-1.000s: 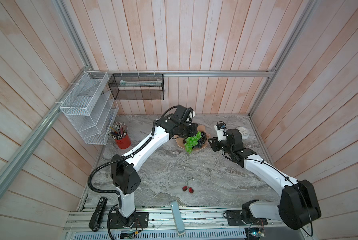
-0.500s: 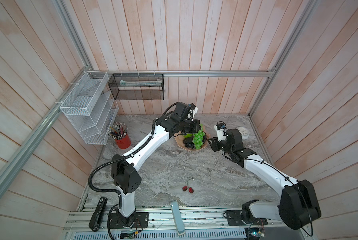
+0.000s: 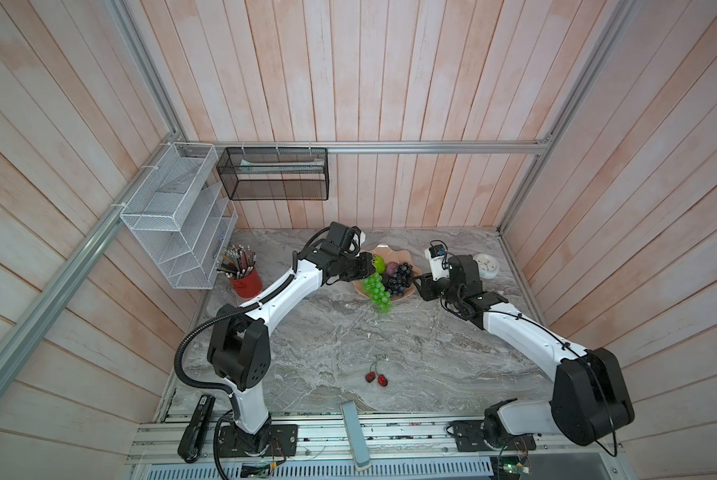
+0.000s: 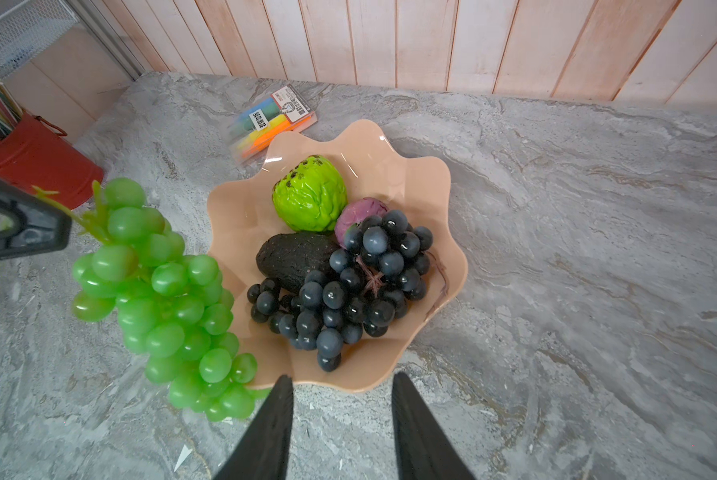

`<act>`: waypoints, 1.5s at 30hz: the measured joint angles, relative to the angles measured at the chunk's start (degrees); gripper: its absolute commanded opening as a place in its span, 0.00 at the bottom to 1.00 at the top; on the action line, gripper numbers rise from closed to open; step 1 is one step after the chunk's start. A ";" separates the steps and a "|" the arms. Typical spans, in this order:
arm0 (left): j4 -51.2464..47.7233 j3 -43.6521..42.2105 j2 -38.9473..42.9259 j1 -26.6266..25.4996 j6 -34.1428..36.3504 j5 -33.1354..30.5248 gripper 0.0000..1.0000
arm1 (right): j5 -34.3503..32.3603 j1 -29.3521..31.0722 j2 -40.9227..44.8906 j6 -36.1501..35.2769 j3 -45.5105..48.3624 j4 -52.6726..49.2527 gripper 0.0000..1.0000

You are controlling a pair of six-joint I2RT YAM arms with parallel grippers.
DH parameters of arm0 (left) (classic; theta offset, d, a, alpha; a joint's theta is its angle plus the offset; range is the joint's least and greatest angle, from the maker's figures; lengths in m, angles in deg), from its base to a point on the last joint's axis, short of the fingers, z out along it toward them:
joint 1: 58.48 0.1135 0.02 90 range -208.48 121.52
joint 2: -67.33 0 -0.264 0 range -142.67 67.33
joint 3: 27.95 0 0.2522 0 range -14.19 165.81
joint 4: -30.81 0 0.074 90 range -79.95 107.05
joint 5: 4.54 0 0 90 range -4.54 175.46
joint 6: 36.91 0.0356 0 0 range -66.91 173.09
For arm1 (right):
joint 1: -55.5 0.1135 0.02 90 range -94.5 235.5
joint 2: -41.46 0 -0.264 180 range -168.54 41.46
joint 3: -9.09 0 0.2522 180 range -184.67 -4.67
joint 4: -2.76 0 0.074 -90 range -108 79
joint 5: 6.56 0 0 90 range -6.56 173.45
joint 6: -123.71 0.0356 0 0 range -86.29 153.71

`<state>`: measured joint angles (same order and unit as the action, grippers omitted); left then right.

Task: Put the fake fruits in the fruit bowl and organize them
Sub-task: 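Lower the green grapes over the bowl edge nearest the robot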

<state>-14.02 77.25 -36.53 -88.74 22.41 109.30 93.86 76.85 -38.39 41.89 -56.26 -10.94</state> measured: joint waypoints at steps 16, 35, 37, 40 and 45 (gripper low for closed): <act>-2.51 17.66 -1.25 -2.89 4.66 5.55 0.00 | 0.59 0.42 -0.50 -0.24 -0.98 -0.11 0.40; -1.86 10.47 -5.53 -2.45 5.42 5.77 0.00 | -0.22 0.42 1.75 -0.68 0.61 -0.48 0.40; -1.40 10.10 -5.51 -2.14 5.57 5.75 0.00 | -0.20 0.42 1.75 -0.68 0.61 -0.48 0.40; -0.70 8.98 -5.31 -1.57 5.62 5.70 0.00 | -0.07 0.42 1.64 -0.63 0.61 -0.39 0.40; 0.11 5.53 -4.22 -0.50 5.16 4.96 0.00 | 0.09 0.76 -0.96 -0.72 0.39 -0.07 0.40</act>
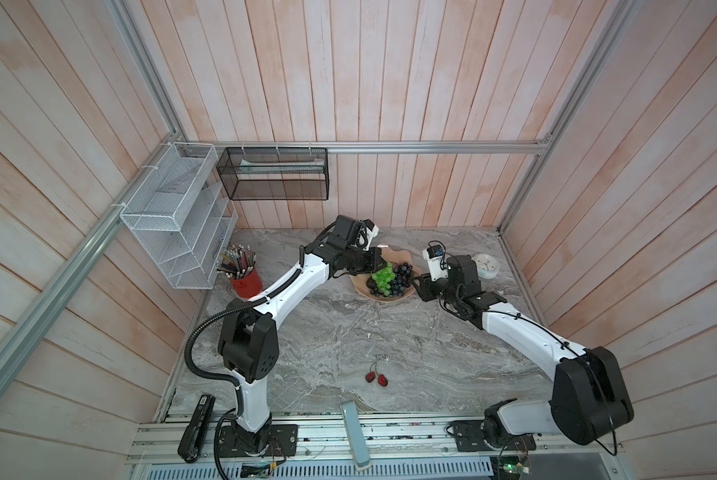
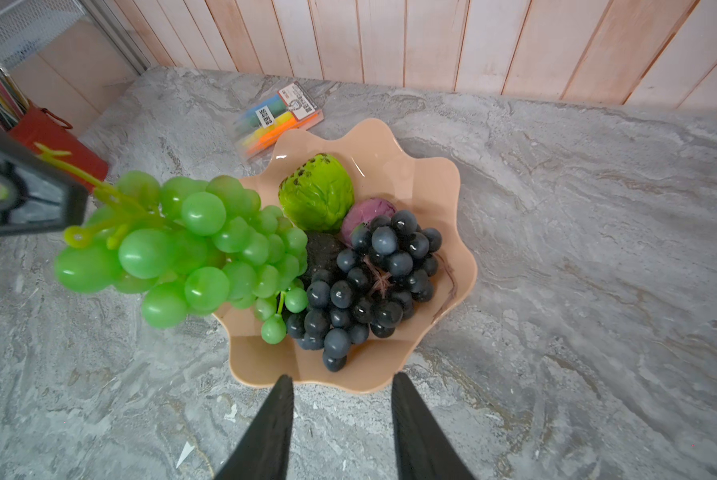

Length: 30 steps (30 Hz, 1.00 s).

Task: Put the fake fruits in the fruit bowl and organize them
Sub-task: 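Lower the green grapes over the bowl edge nearest the robot, then move the green grapes farther into the bowl beside the custard apple with the left gripper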

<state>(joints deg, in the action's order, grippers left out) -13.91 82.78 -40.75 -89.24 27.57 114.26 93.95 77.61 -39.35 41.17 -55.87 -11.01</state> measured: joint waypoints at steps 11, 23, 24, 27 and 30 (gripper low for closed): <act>0.26 -3.56 5.25 1.20 -2.19 -2.69 0.00 | 0.59 0.68 -6.32 -0.24 -4.42 0.13 0.40; -0.24 -5.38 6.88 2.29 -2.60 -2.91 0.00 | 1.18 3.15 -10.08 -0.61 -7.80 0.48 0.40; -0.31 -5.55 6.71 2.73 -2.60 -2.84 0.00 | 1.18 3.28 -10.12 -0.61 -7.98 0.48 0.40; -0.26 -5.64 5.86 4.04 -2.58 -2.49 0.00 | 1.20 3.48 -10.25 -0.63 -8.48 0.52 0.40; -0.11 -5.64 4.57 5.27 -2.58 -2.45 0.00 | 1.20 3.63 -10.78 -0.63 -8.83 0.66 0.40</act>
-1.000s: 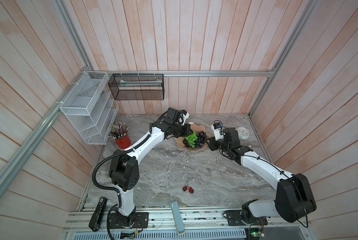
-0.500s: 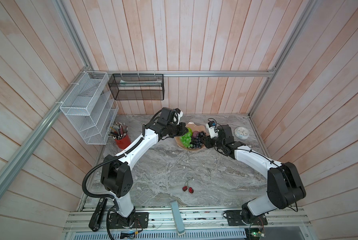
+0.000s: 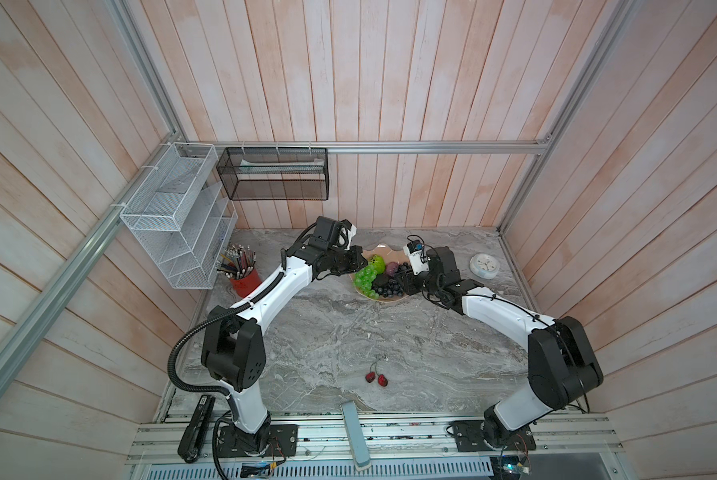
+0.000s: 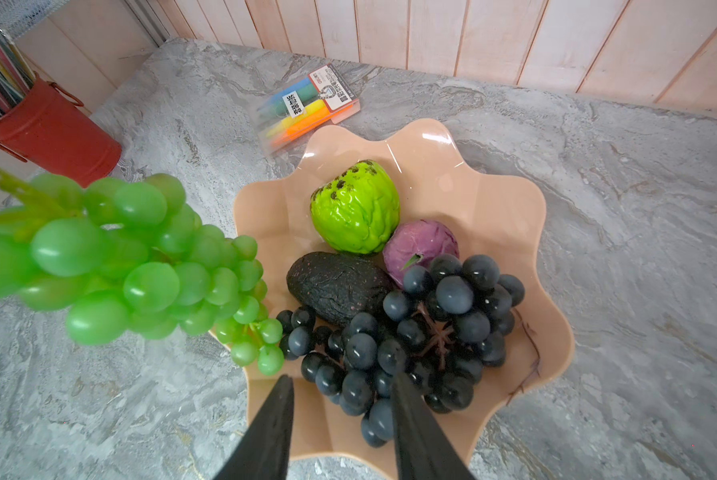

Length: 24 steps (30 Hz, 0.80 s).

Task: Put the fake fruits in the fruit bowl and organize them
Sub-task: 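Move the green grapes farther into the bowl beside the custard apple with the left gripper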

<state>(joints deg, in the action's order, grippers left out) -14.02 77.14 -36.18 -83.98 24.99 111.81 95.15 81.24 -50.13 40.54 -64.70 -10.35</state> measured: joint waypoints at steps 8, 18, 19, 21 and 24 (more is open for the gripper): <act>0.37 2.56 -6.08 2.32 0.37 0.44 0.00 | 0.15 0.11 -1.09 0.02 -0.02 0.26 0.40; 0.46 11.21 -14.45 3.74 0.90 0.68 0.04 | 0.24 0.74 -0.74 -0.11 0.11 0.66 0.40; 0.48 11.58 -14.86 3.82 0.90 0.70 0.05 | 0.22 0.74 -0.74 -0.22 0.11 0.66 0.40; 0.48 12.68 -15.98 3.98 0.92 0.79 0.07 | 0.24 0.74 -0.68 -0.39 0.26 0.70 0.40; 0.70 14.19 -17.81 4.07 0.92 0.90 0.11 | 0.44 0.74 -0.59 -0.39 0.44 0.68 0.40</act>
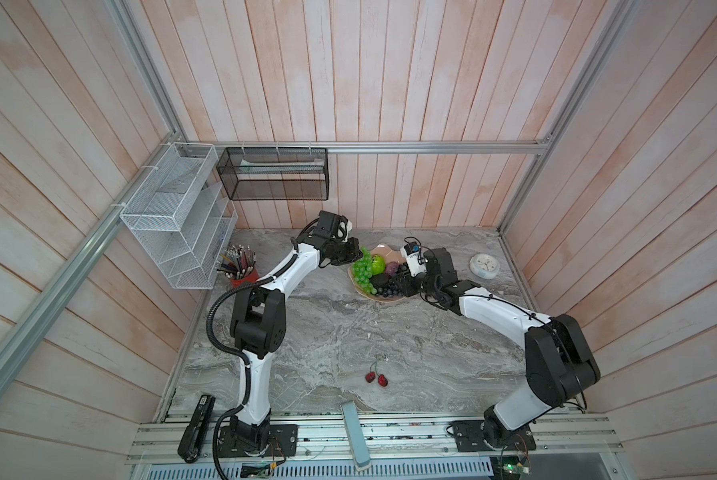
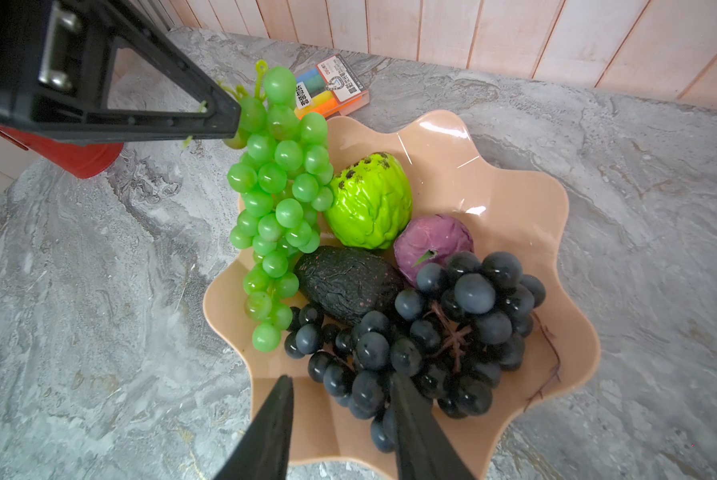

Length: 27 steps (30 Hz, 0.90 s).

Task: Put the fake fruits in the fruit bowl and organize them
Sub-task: 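Move the green grapes farther into the bowl beside the custard apple with the left gripper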

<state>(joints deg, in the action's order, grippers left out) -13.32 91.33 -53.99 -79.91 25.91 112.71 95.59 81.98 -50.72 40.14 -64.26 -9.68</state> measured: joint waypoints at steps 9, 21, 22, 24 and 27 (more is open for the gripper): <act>1.03 0.20 -1.27 0.04 0.31 0.42 0.41 | 0.66 0.31 0.00 0.02 0.00 0.02 0.40; 2.16 -5.16 2.14 0.13 0.90 -4.76 0.45 | 0.59 1.16 0.35 0.76 0.50 0.04 0.40; 2.14 -5.75 2.71 0.17 0.87 -5.55 0.44 | 0.59 1.16 0.52 0.85 0.74 0.02 0.40; 2.40 -6.62 3.85 0.48 0.57 -6.93 0.44 | 0.59 1.18 0.83 0.92 1.01 0.00 0.40; 3.06 -6.62 4.24 1.27 0.37 -7.72 0.57 | 0.57 1.22 1.01 1.01 1.09 0.02 0.40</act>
<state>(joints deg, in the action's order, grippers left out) -10.26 84.70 -49.75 -78.64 26.28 104.99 96.15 83.21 -49.71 41.15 -63.17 -9.65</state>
